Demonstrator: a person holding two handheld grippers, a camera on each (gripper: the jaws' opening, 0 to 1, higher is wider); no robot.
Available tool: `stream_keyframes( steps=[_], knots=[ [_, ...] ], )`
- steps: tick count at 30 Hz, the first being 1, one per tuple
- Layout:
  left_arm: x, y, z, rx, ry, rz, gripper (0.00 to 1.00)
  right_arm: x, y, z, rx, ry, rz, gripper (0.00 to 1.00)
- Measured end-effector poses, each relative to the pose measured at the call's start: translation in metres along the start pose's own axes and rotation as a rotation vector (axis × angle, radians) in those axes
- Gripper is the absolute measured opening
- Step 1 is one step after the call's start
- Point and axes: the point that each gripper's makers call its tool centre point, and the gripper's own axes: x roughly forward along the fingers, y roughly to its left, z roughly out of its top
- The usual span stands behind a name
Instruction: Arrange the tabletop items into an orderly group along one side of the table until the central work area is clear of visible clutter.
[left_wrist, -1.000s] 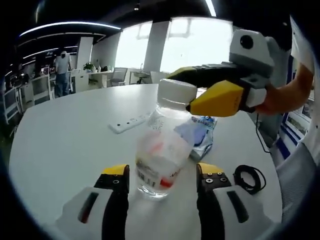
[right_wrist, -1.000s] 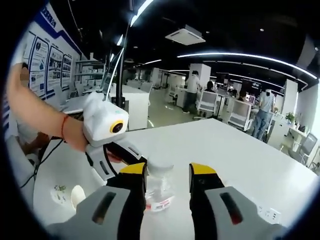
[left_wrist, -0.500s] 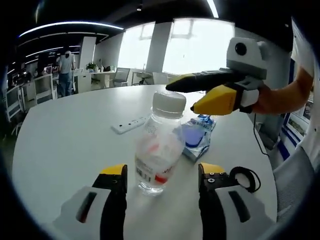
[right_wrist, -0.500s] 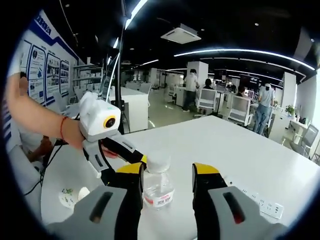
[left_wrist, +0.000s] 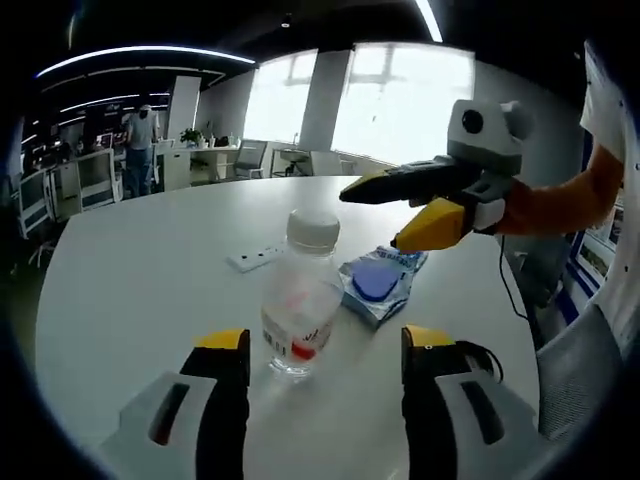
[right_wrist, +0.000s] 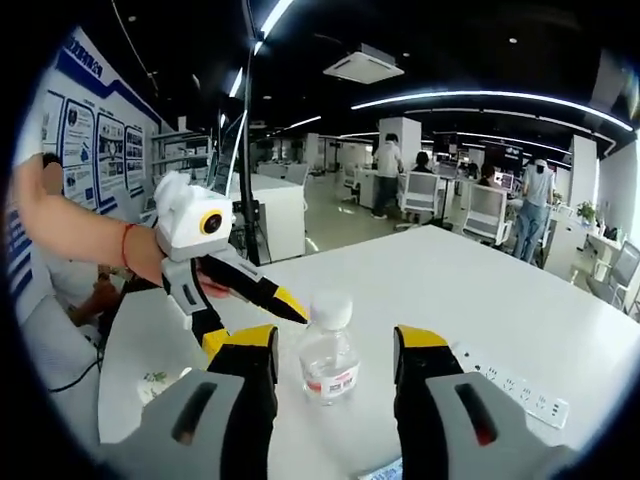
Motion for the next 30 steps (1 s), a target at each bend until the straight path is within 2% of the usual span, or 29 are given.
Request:
stream_keyframes(
  steps=[16,19,30],
  knots=[
    [-0.035,-0.030,0.000,-0.031,-0.008,0.024,0.68,-0.023,0.014,-0.009,0.036,0.041,0.037,0.51],
    [-0.042,-0.035,-0.001,-0.041,-0.011,0.026,0.70,-0.026,0.022,-0.014,0.053,0.066,0.071,0.55],
    [-0.072,-0.063,-0.008,-0.067,-0.020,0.043,0.73,-0.034,0.050,-0.031,0.079,0.124,0.190,0.52]
  ],
)
